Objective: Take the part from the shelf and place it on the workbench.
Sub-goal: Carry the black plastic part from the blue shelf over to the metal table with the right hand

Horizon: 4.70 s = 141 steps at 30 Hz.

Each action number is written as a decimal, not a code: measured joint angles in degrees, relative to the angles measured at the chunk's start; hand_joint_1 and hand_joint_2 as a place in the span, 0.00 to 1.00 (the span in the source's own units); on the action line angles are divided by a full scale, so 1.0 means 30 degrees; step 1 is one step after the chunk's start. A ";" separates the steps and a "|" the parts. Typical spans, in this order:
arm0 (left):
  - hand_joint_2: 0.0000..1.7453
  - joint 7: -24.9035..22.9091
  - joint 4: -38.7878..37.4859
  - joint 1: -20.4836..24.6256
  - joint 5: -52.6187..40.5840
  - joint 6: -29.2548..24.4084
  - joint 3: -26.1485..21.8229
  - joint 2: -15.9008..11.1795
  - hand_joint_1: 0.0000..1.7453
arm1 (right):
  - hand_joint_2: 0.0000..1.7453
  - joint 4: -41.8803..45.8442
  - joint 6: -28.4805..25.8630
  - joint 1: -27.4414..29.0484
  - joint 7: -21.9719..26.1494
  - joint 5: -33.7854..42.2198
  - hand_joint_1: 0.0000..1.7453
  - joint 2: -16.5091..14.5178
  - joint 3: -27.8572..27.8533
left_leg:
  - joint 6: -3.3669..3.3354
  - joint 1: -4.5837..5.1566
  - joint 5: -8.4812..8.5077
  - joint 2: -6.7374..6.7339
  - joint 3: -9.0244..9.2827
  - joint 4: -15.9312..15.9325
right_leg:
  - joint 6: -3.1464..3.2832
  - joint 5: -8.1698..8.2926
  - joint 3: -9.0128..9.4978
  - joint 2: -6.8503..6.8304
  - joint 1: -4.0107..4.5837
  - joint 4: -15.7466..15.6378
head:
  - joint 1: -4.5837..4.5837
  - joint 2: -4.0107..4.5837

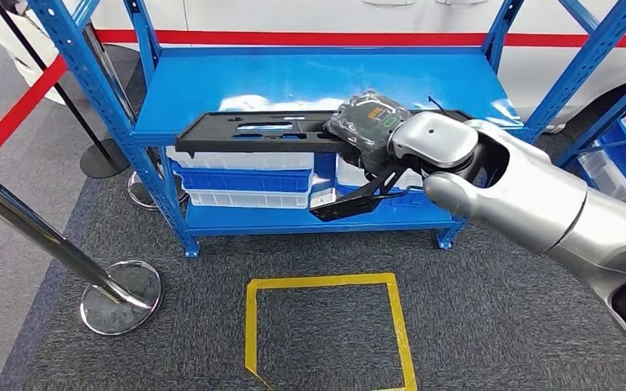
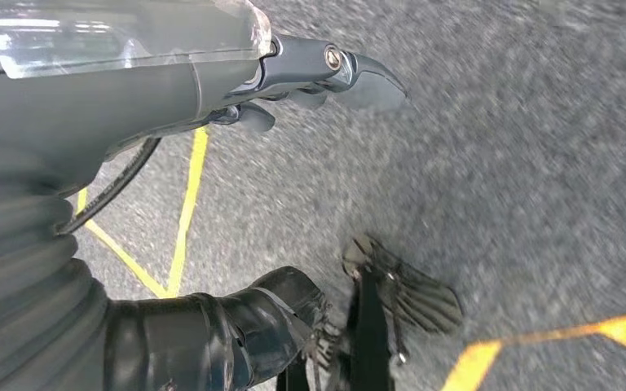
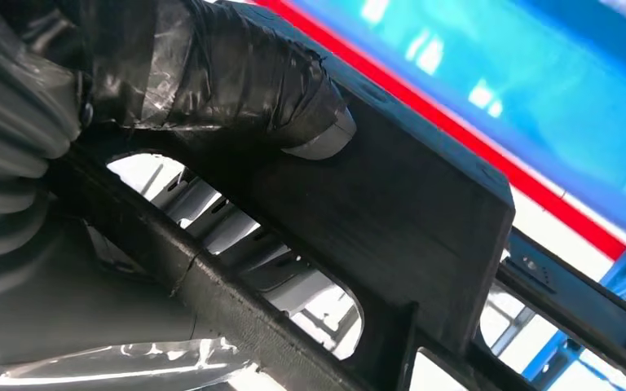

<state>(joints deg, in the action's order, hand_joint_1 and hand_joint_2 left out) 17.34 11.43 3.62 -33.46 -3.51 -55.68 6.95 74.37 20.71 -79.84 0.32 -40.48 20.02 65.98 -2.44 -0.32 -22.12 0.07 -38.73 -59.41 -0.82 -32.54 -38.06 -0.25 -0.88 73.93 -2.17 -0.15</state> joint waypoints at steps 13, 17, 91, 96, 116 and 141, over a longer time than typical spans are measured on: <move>1.00 -0.0304 0.0000 -0.0121 -0.0371 -0.0078 -0.0149 -0.0180 0.00 | 1.00 -0.0452 -0.0195 0.0552 0.0250 -0.0095 1.00 0.0169 0.0004 | 0.1109 -0.0190 -0.2743 0.0054 -0.1541 -0.4266 | 0.1081 0.2828 0.1480 -0.0210 0.0237 -0.5780 | -0.0029 0.0002; 1.00 -0.0426 0.0000 -0.0063 -0.0511 -0.0104 -0.0164 -0.0333 0.00 | 1.00 -0.0561 -0.0304 0.0877 0.0297 -0.0187 1.00 0.0316 -0.0002 | 0.1653 -0.0631 -0.1400 0.0042 0.0776 -0.3352 | 0.0623 0.3541 -0.0044 -0.0220 -0.0006 -0.5102 | -0.0044 0.0000; 1.00 -0.0776 0.0022 -0.0140 -0.1983 0.0313 -0.0754 -0.0257 0.00 | 1.00 -0.3672 0.0907 -0.1510 -0.0736 -0.1705 1.00 0.1583 -0.1237 | 0.0047 -0.0111 -0.0691 -0.0254 0.1396 0.0638 | -0.0035 0.1198 -0.2181 0.0041 -0.0003 0.0855 | 0.0091 0.0000; 1.00 -0.0803 0.0022 -0.0112 -0.1967 0.0310 -0.0842 -0.0255 0.00 | 1.00 -0.3714 0.0965 -0.1753 -0.0736 -0.1707 1.00 0.1648 -0.1292 | 0.0430 -0.0048 0.0120 -0.0268 0.0097 0.0121 | 0.0163 0.1240 0.2170 0.0048 0.0105 -0.3987 | 0.0071 0.0000; 1.00 -0.0450 0.0024 -0.0075 -0.2160 0.0466 -0.1069 -0.0355 0.00 | 1.00 -0.3976 0.1616 -0.2803 -0.0783 -0.1727 1.00 0.1884 -0.1227 | 0.0080 0.0050 -0.1815 -0.0185 0.3125 0.1044 | 0.0345 0.3645 -0.1025 -0.0019 0.0192 -0.4647 | 0.0075 0.0002; 1.00 -0.0410 0.0022 -0.0105 -0.2286 0.0796 -0.1464 -0.0366 0.00 | 1.00 -0.3983 0.1822 -0.2941 -0.0956 -0.1472 1.00 0.2974 -0.1022 | 0.0938 -0.0118 -0.1928 -0.0100 0.0127 -0.2788 | 0.0780 0.1927 0.1441 0.0120 0.0078 -0.4931 | 0.0069 0.0004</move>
<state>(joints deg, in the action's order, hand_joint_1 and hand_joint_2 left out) 16.11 11.50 3.30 -40.32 -1.12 -60.07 5.85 62.42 26.18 -88.66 -2.55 -44.89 28.94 62.91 0.38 -0.68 -27.90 -0.23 -38.35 -67.77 1.52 -26.76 -33.73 0.11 -0.65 59.13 -1.97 -0.14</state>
